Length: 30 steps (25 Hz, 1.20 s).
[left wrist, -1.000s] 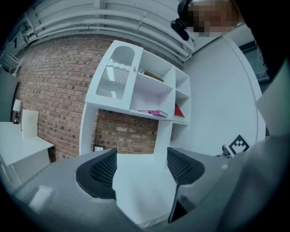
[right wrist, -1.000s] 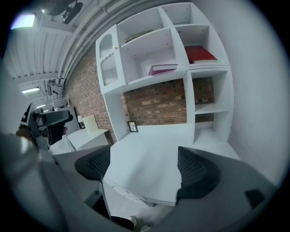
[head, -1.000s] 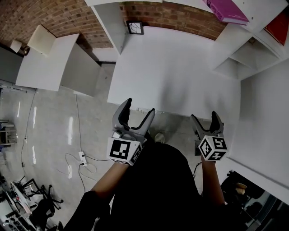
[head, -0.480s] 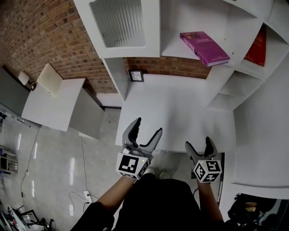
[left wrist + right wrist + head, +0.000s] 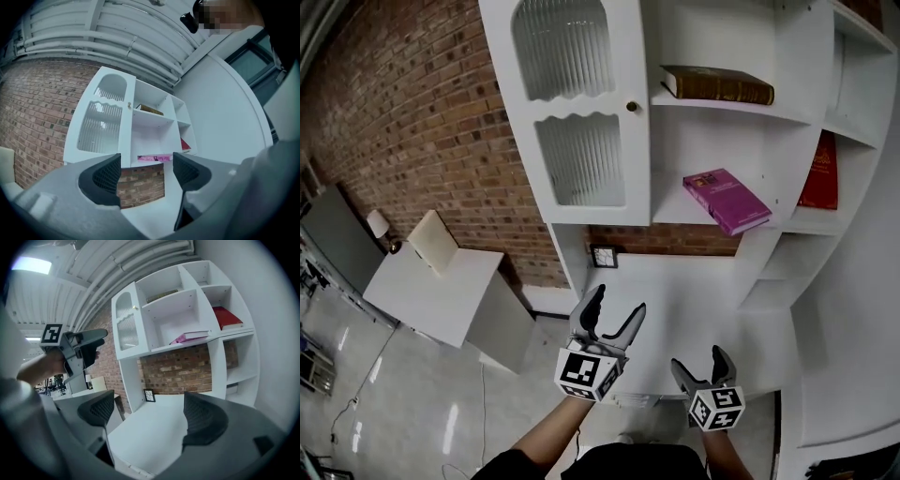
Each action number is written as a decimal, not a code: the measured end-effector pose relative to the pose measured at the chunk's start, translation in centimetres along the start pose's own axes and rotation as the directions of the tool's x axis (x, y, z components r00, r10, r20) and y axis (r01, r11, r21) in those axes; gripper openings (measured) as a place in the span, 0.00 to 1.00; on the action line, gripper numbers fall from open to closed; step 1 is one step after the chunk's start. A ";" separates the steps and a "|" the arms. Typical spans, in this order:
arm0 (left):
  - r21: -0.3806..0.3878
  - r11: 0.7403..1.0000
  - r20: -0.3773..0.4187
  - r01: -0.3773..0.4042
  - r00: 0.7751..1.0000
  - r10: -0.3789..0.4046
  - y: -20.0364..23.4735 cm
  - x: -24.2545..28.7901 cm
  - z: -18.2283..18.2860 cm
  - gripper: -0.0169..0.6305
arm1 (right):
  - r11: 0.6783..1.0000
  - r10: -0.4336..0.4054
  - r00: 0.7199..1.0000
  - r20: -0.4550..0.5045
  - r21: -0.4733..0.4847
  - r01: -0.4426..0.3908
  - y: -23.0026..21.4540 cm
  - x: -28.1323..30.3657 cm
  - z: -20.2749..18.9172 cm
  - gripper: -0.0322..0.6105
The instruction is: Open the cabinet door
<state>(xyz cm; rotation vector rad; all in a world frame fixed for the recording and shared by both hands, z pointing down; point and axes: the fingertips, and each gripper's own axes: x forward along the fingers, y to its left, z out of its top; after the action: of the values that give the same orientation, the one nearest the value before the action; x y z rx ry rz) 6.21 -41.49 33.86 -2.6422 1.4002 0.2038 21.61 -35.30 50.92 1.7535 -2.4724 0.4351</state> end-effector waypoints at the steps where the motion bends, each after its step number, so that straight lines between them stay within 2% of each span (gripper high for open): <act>1: 0.011 1.000 0.006 0.003 1.000 -0.003 0.3 0.4 0.5 0.57 | 1.000 0.007 1.000 0.007 0.000 -0.007 0.5 0.3 0.2 0.76; 11: 0.032 0.999 0.050 0.003 0.999 -0.005 2.7 3.4 3.9 0.57 | 0.999 0.037 0.999 0.031 -0.033 -0.036 2.2 2.8 2.7 0.76; 16: 0.133 0.989 0.053 0.063 0.996 -0.071 2.9 8.2 6.8 0.57 | 0.998 0.039 0.998 0.043 -0.049 -0.037 2.5 4.3 4.2 0.76; 21: 0.158 0.985 0.102 0.066 0.991 -0.083 4.6 12.6 10.7 0.57 | 0.996 0.056 0.998 0.032 -0.066 -0.054 2.9 6.0 4.3 0.76; 30: 0.138 0.989 0.178 0.054 0.981 -0.079 7.2 20.5 16.7 0.57 | 0.995 0.078 0.996 0.032 -0.067 -0.075 3.3 8.8 5.7 0.76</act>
<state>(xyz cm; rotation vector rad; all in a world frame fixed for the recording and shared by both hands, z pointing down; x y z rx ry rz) 10.82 -58.89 13.24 -2.4871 1.2214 0.3258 16.05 -43.90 46.83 1.6598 -2.5531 0.3274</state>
